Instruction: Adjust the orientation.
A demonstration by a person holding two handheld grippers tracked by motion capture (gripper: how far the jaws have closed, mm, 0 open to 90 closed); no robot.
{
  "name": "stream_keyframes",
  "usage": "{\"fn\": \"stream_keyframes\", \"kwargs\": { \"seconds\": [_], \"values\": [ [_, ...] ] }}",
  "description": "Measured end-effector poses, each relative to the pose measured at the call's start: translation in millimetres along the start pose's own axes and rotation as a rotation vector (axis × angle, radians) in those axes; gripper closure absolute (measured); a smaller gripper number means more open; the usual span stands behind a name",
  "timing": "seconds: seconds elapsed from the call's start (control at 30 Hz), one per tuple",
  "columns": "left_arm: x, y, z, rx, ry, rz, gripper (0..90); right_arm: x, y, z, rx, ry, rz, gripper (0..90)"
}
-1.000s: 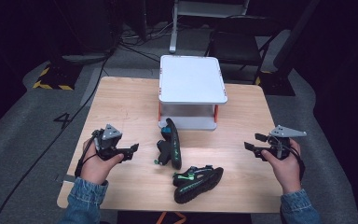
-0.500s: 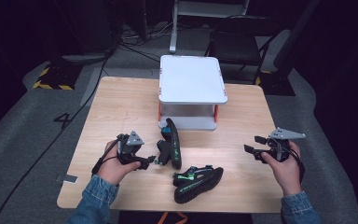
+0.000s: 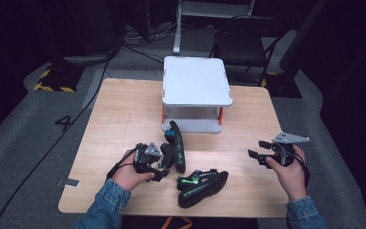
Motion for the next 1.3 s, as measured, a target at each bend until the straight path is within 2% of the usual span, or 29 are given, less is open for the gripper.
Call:
{"fn": "stream_keyframes", "kwargs": {
  "seconds": [0.07, 0.17, 0.27, 0.3, 0.33, 0.37, 0.57, 0.7, 0.8, 0.83, 0.87, 0.9, 1.07, 1.1, 1.13, 1.17, 1.2, 1.23, 1.27, 1.3],
  "values": [
    [7.2, -0.9, -1.1, -0.021, 0.023, 0.001, 37.7, 1.7, 0.4, -0.1, -0.001, -0.002, 0.003, 34.0],
    [9.3, -1.9, -1.1, -0.039, 0.022, -0.002, 39.4, 2.7, 0.7, 0.2, 0.002, -0.004, 0.006, 34.0],
    [9.5, -3.0, -0.9, -0.048, 0.005, -0.013, 52.1, 3.9, 1.2, 0.0, -0.002, -0.006, 0.010, 34.0],
    [9.2, -2.6, 0.0, -0.045, -0.013, -0.012, 52.1, 3.9, 1.2, 0.0, -0.002, -0.006, 0.010, 34.0],
    [8.8, -2.3, 1.0, -0.038, -0.021, -0.009, 57.6, 3.9, 1.3, 0.1, 0.001, -0.007, 0.012, 34.0],
    [8.9, -2.1, 1.0, -0.042, -0.018, -0.008, 59.0, 4.1, 1.3, -0.1, -0.001, -0.008, 0.011, 34.0],
    [9.7, -1.0, 2.6, -0.055, -0.011, -0.007, 60.9, 2.6, 0.8, -0.4, 0.009, -0.004, -0.004, 34.7],
    [5.6, -0.1, 6.1, -0.057, -0.030, -0.013, 62.5, 1.2, 1.2, -1.7, 0.015, 0.002, -0.012, 35.2],
    [-2.3, 1.1, 12.3, -0.051, -0.081, -0.027, 63.5, -0.6, 1.3, -2.6, 0.020, 0.002, -0.021, 35.7],
    [-6.0, 1.2, 14.4, -0.050, -0.111, -0.034, 63.5, -0.6, 1.3, -2.6, 0.020, 0.002, -0.021, 35.7],
    [-14.1, 1.6, 19.1, -0.051, -0.178, -0.049, 64.0, -0.7, 1.1, -2.9, 0.025, 0.003, -0.025, 35.7],
    [-17.8, 1.9, 21.2, -0.048, -0.197, -0.059, 64.3, -0.3, 1.3, -2.8, 0.029, 0.001, -0.024, 35.7],
    [-30.0, 2.7, 25.9, -0.052, -0.252, -0.101, 65.7, 2.1, 1.7, -2.9, 0.020, -0.002, -0.017, 35.7],
    [-30.0, 2.7, 25.9, -0.052, -0.252, -0.101, 66.0, 2.1, 1.7, -2.9, 0.020, -0.002, -0.017, 35.7],
    [-32.6, 2.0, 25.3, -0.045, -0.269, -0.105, 66.0, 2.0, 1.7, -2.9, 0.020, -0.002, -0.017, 35.7],
    [-39.1, -1.0, 22.6, -0.012, -0.321, -0.114, 66.5, 1.6, 1.8, -3.3, 0.024, -0.002, -0.019, 35.7],
    [-42.8, -2.6, 20.6, 0.009, -0.348, -0.114, 66.7, 1.3, 2.0, -3.6, 0.027, -0.002, -0.019, 35.7],
    [-42.8, -2.6, 20.6, 0.009, -0.348, -0.114, 66.9, 1.3, 2.3, -4.1, 0.024, -0.003, -0.020, 35.7],
    [-50.4, -5.4, 17.4, 0.055, -0.405, -0.110, 67.2, 1.3, 2.7, -4.2, 0.029, -0.002, -0.017, 35.7],
    [-50.4, -5.4, 17.4, 0.055, -0.405, -0.110, 67.5, 1.7, 3.0, -4.4, 0.030, -0.004, -0.017, 35.7]
  ]
}}
Point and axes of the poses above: each handheld gripper's, and its own axes: x roughly forward along the jaws, y roughly out of its underside, z roughly to its left, the point moved 4 cm from there along x, roughly forward along the jaws, and after that the axes turned 13 degrees about z, right-handed, at the moved point
